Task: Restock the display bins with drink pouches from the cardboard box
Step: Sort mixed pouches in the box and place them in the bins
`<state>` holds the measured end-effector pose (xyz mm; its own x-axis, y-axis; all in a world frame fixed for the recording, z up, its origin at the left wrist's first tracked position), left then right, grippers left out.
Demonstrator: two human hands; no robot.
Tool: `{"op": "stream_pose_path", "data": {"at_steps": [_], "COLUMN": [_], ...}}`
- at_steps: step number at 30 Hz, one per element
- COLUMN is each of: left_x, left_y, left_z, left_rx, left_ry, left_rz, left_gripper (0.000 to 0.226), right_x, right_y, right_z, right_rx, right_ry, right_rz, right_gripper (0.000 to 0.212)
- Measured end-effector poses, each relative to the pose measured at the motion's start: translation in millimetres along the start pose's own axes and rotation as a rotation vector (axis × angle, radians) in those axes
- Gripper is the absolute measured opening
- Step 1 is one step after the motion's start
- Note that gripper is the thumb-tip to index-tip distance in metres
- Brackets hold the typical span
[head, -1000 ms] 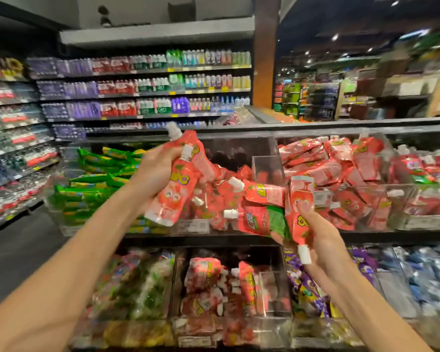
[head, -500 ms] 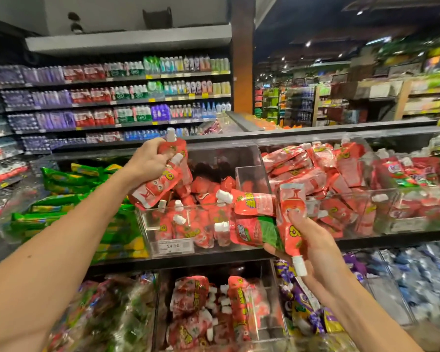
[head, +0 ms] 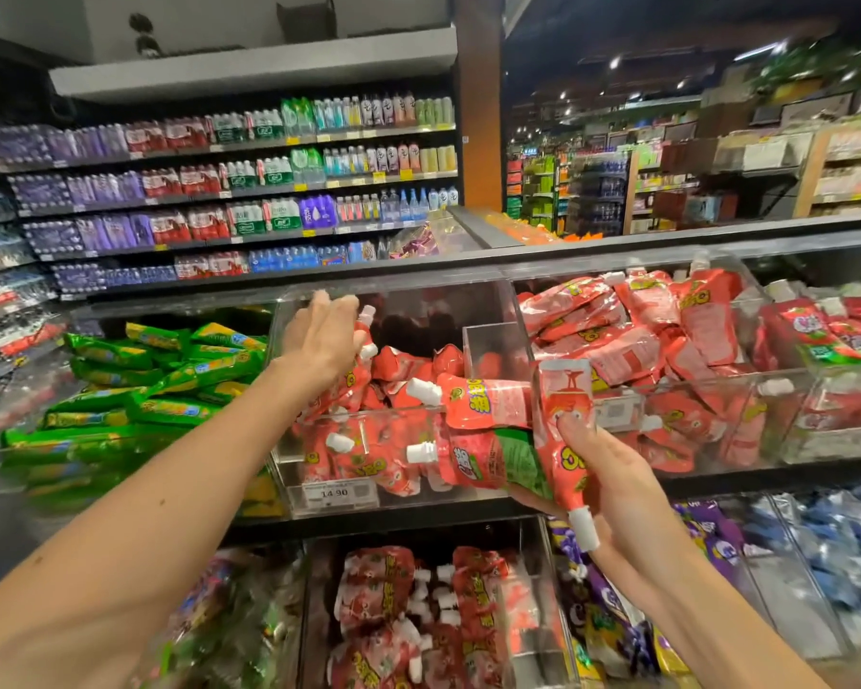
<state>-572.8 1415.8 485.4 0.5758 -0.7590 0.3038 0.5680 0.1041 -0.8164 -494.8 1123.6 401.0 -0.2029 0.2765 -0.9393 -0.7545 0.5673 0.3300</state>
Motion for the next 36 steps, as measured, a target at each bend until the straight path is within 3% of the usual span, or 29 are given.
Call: {"op": "stream_pose_path", "data": {"at_steps": [4,9,13,20,23,26,31,36], "left_x": [4,-8,-9,-8,-6,-4,-10,-17], "left_y": [-11,-20,-14,-6,-20,-22,1,8], "left_z": [-14,-25,-25,-20,-10,-2,-1,8], "left_rx": [-0.235,-0.393,-0.489,-0.492,-0.409,-0.194,0.016,0.023], "left_ry": [0.184,0.167,0.021,-0.043,-0.111,-0.270,-0.476,-0.536], "left_rz": [0.227,0.460,0.510,0.332,0.008,-0.330,-0.463,-0.506], "left_gripper": [0.023,0.031,0.056,0.041,0.031,0.033,0.042,0.044], "right_x": [2,7,10,16,14,11,10,11], "right_y": [-2,-5,-6,-8,-10,-9,-8,-8], "right_z": [-1,-2,0,3,4,7,11,19], "right_rx": [-0.009,0.001,0.006,-0.030,-0.058,-0.065,-0.088,-0.082], "right_ry": [0.000,0.024,0.037,0.045,0.036,0.029,0.028,0.031], "right_rz": [-0.002,0.002,0.004,-0.015,-0.020,-0.001,-0.019,-0.026], "right_gripper": [0.038,0.034,0.034,0.043,0.042,0.043,0.044,0.048]}}
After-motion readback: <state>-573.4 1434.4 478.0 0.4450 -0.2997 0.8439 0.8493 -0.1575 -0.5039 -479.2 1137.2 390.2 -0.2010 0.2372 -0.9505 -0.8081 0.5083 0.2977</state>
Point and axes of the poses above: each hand's wrist, its own z-axis towards the middle knuckle, its own y-axis out of the palm, x = y × z, the point moved 2 cm from there along z, towards the middle knuckle, and after that the axes turned 13 degrees about -z, right-handed, at the moved point
